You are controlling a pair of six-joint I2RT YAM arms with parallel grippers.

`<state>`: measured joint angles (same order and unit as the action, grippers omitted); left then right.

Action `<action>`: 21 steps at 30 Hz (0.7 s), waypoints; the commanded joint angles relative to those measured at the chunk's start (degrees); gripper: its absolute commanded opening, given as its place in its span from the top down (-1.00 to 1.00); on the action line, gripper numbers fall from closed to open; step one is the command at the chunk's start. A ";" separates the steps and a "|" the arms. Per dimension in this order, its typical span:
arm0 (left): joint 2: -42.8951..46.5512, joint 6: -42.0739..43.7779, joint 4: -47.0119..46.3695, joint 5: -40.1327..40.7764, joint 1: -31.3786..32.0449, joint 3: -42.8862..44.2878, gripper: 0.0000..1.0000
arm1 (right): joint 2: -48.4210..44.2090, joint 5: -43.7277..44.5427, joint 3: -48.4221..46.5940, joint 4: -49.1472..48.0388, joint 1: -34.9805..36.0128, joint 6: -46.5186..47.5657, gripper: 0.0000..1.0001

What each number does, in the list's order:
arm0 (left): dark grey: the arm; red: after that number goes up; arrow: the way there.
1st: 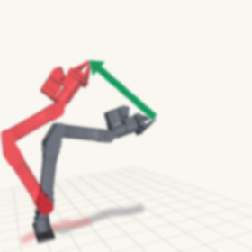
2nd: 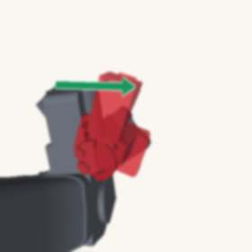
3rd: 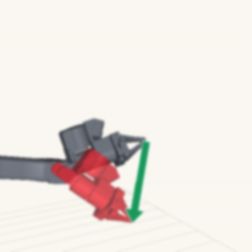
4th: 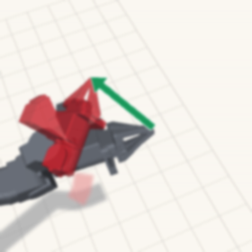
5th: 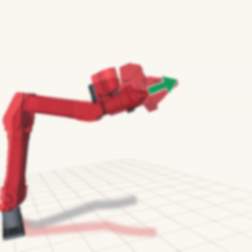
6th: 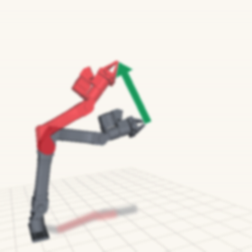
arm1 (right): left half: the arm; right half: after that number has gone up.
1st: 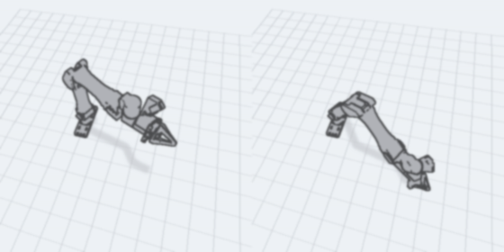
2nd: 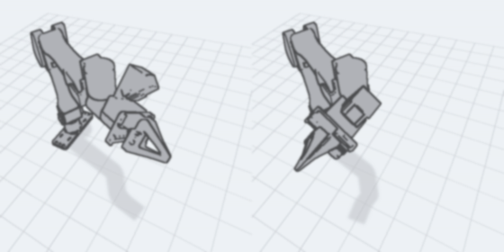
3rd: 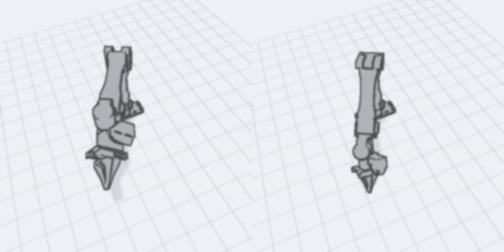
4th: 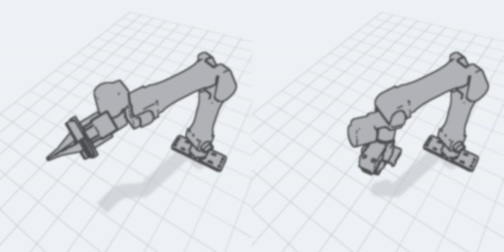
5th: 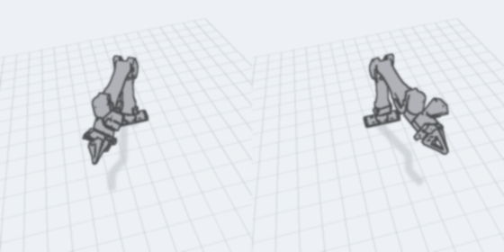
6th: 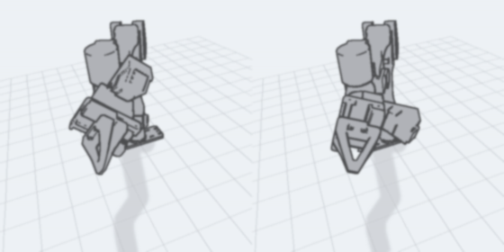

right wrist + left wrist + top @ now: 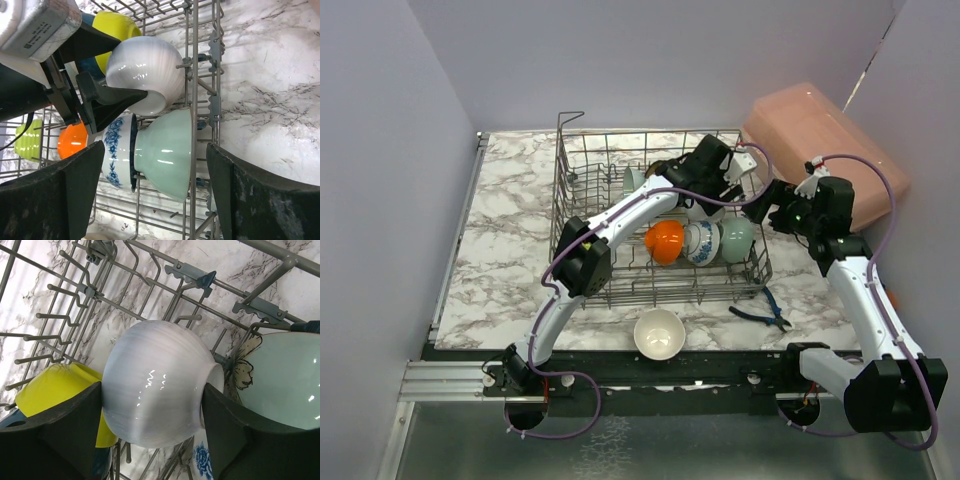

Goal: Load the bowls into the dish rack
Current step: Pick up the bowl from the dish rack.

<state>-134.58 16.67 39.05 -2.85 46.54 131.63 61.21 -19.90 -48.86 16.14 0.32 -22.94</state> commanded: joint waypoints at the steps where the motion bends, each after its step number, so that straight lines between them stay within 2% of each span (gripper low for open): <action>1: 2.39 -4.16 -0.68 -8.04 1.18 2.06 0.93 | 0.05 -1.44 -2.37 1.22 -0.05 0.16 -0.74; 2: 2.84 -4.46 -1.03 -8.48 1.11 2.07 1.00 | 0.10 -1.51 -2.52 1.23 -0.05 0.24 -0.74; 8: 6.56 -7.44 -4.26 -8.87 0.66 1.39 1.00 | -0.11 -1.30 -2.98 1.88 -0.02 0.46 -0.74; 21: 13.97 -17.26 -15.09 -5.48 -2.03 -7.35 1.00 | 0.63 2.67 0.04 0.42 -0.02 -0.47 -0.74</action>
<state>-125.08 5.65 31.81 -6.96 45.34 126.13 61.23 -19.38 -50.35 16.60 0.32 -22.96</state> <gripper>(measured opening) 0.726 0.868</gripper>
